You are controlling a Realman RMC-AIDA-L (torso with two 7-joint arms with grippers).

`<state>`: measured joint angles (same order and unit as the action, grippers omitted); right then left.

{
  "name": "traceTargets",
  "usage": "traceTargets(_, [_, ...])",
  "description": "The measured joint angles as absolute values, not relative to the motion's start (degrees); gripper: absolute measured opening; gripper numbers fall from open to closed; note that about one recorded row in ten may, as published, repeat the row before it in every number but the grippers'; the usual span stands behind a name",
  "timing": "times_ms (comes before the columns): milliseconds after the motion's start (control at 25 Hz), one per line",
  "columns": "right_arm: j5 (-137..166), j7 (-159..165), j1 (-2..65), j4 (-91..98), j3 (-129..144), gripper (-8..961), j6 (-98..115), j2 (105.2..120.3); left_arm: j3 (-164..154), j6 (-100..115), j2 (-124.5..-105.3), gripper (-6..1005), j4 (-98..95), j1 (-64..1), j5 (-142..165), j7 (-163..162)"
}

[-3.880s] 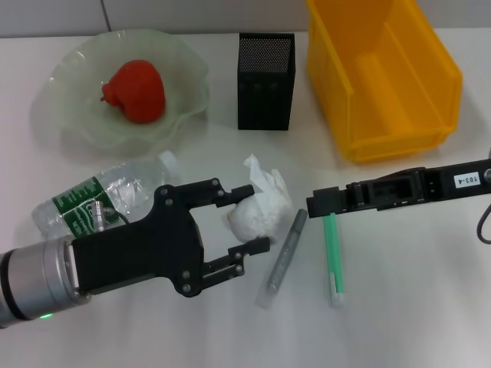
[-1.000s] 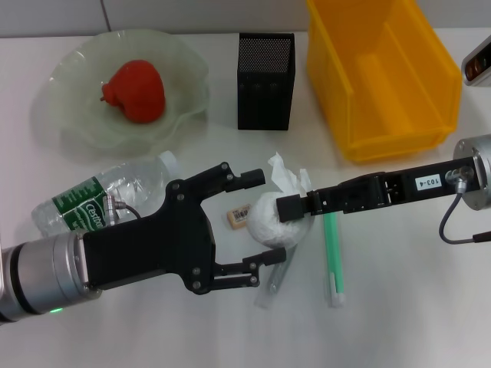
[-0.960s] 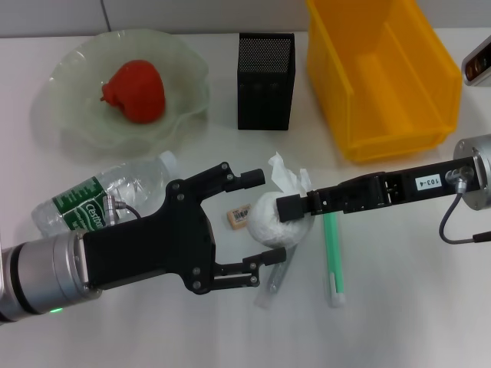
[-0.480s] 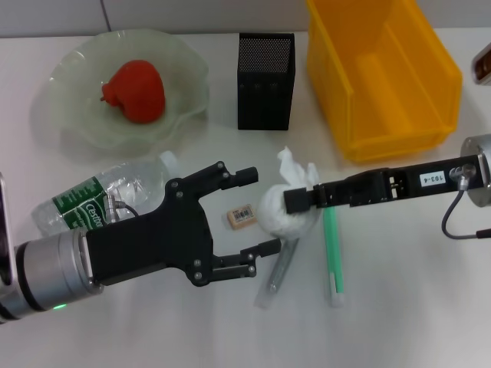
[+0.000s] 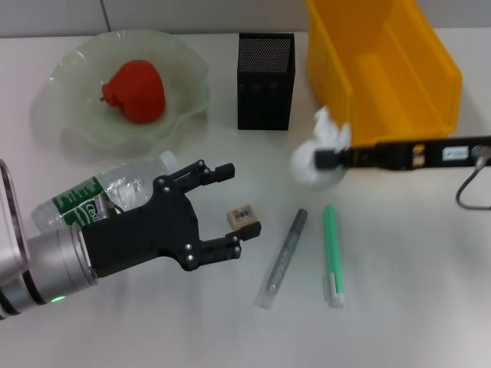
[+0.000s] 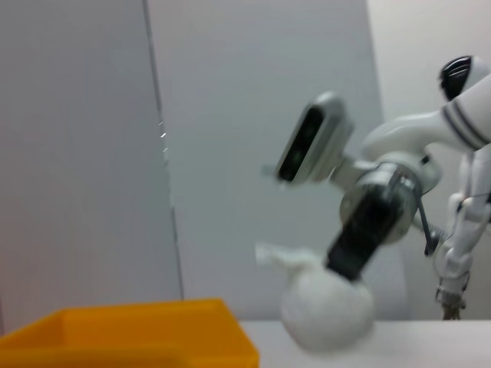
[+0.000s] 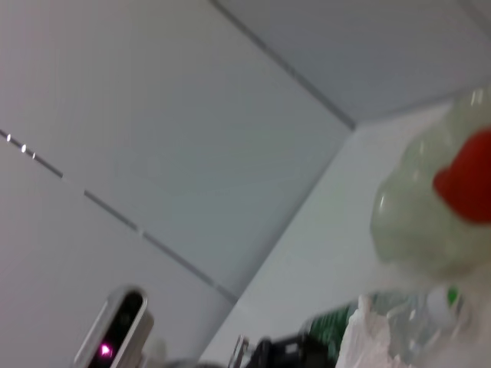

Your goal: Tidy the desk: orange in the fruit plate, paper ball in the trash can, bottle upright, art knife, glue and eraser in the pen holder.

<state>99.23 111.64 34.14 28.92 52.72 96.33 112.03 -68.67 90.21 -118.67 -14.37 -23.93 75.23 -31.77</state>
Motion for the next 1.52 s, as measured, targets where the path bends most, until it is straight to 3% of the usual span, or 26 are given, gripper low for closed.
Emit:
traceTargets(360, [98.84, 97.97, 29.41, 29.98, 34.49, 464, 98.85, 113.98, -68.26, 88.67, -118.65, 818, -14.5, -23.89, 75.07, -33.99])
traceTargets(400, [98.75, 94.67, 28.27, 30.77, 29.63, 465, 98.62, 115.09, -68.11, 88.64, -118.65, 818, -14.49, -23.94, 75.05, -34.16])
traceTargets(440, [98.75, 94.67, 28.27, 30.77, 29.63, 465, 98.62, 115.09, -68.11, 88.64, -118.65, 818, -14.49, -23.94, 75.05, -34.16])
traceTargets(640, [98.29, 83.14, 26.71, 33.23, 21.71, 464, 92.78, 118.02, -67.32, 87.69, -118.65, 819, -14.35, -24.01, 75.05, -34.74])
traceTargets(1000, [98.54, 74.95, 29.68, 33.24, 21.81, 464, 81.9, 118.88, -64.98, 86.77, -118.74, 819, -14.21, -23.7, 74.98, -37.67])
traceTargets(1520, [98.42, 72.75, 35.38, 33.09, 29.61, 485, 67.95, 118.89, -64.77, 86.72, -118.93, 819, -14.24, -23.76, 74.5, -39.84])
